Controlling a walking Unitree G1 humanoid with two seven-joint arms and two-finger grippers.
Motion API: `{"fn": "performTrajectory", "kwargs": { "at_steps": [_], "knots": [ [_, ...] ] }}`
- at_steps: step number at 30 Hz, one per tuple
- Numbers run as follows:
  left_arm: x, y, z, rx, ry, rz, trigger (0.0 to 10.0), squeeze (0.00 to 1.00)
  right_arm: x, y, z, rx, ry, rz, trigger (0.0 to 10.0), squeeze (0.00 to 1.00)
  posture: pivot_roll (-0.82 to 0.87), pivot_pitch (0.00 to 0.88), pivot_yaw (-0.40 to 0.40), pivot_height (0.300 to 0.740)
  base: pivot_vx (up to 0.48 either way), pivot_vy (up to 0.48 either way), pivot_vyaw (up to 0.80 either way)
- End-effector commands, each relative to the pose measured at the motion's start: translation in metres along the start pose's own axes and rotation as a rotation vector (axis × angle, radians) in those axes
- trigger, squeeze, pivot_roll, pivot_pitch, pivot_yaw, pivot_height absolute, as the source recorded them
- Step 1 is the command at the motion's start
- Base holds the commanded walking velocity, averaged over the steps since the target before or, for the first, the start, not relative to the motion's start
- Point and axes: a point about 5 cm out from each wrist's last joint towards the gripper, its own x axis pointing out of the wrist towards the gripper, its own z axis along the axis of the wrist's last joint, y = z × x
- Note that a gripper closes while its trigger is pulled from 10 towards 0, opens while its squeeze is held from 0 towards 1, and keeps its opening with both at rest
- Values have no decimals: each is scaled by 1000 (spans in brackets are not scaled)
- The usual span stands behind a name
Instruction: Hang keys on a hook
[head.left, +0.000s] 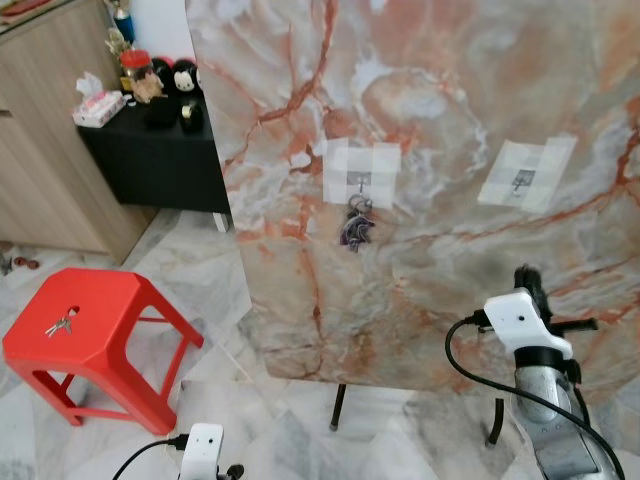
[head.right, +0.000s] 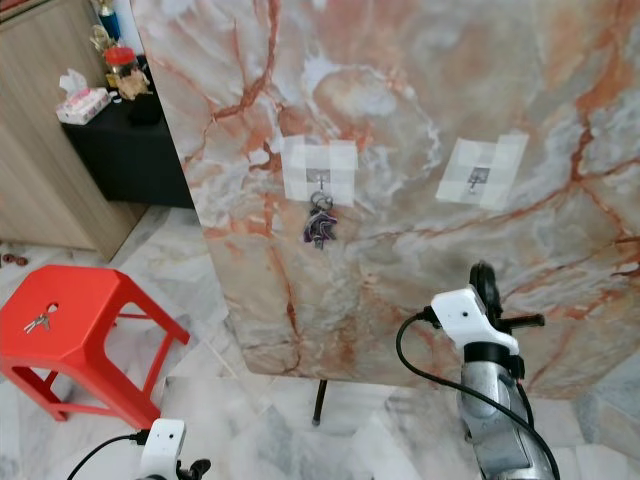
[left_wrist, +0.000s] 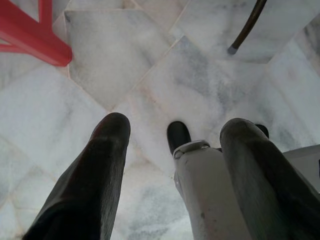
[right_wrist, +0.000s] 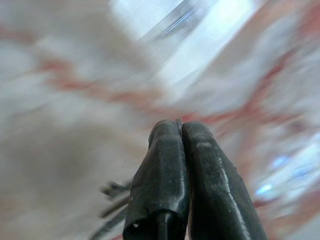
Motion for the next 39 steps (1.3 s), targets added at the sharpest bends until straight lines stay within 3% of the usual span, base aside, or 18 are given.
{"fn": "performTrajectory", "kwargs": {
  "at_steps": [1, 5, 8, 14, 23, 32, 39],
  "knots": [
    [-1, 1, -3, 3, 12, 0, 10000, 0, 4, -4, 7, -60, -30, -49, 10000, 0, -107, 15, -14, 740, 0, 0, 0],
    [-1, 1, -3, -4, 6, -1, 10000, 0, 9, -3, 18, -106, -42, -63, 10000, 0, -99, 11, -10, 740, 0, 0, 0],
    [-1, 2, -3, -7, 4, -1, 10000, 0, 19, 0, 35, -206, -122, -58, 10000, 0, -100, 10, -7, 740, 0, 0, 0],
    [-1, 1, -3, -12, 1, -6, 10000, 0, 32, 7, 41, -258, -171, -23, 10000, 0, -100, 10, -4, 740, 0, 0, 0],
    [-1, 1, -3, -22, -3, -8, 10000, 0, 49, 5, 40, -290, -131, -54, 10000, 0, -94, 9, -9, 740, 0, 0, 0],
    [-1, 1, -2, -21, -3, -10, 10000, 0, 54, 7, 31, -306, -76, -74, 10000, 0, -97, 17, -5, 740, 0, 0, 0],
    [-1, 1, -2, -18, -2, -14, 10000, 0, 59, 8, 35, -309, -95, -90, 10000, 0, -95, 21, -2, 740, 0, 0, 0]
  ]
}}
